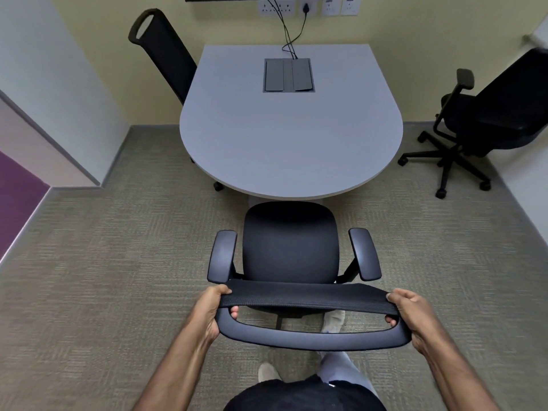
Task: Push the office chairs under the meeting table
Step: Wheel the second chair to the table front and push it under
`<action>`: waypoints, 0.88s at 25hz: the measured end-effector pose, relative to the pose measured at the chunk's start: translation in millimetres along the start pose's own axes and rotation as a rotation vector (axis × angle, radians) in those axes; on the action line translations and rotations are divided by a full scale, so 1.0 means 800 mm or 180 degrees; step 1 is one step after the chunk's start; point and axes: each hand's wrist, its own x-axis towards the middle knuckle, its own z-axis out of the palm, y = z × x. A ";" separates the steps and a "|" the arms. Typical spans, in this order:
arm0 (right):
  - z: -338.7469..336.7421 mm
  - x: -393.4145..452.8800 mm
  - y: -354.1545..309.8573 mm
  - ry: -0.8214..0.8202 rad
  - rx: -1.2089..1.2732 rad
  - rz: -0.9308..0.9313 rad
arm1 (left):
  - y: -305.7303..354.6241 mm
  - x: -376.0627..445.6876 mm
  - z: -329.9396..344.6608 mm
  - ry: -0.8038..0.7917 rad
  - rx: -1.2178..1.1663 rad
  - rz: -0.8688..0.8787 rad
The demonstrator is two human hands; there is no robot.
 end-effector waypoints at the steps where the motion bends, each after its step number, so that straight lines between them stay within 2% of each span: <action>1: 0.000 0.004 -0.005 0.0021 -0.0020 -0.0004 | 0.001 0.000 0.003 0.0010 -0.0009 -0.0009; 22: 0.047 0.071 -0.114 0.0133 -0.0015 -0.0136 | 0.092 0.041 0.072 -0.0169 -0.0071 0.0074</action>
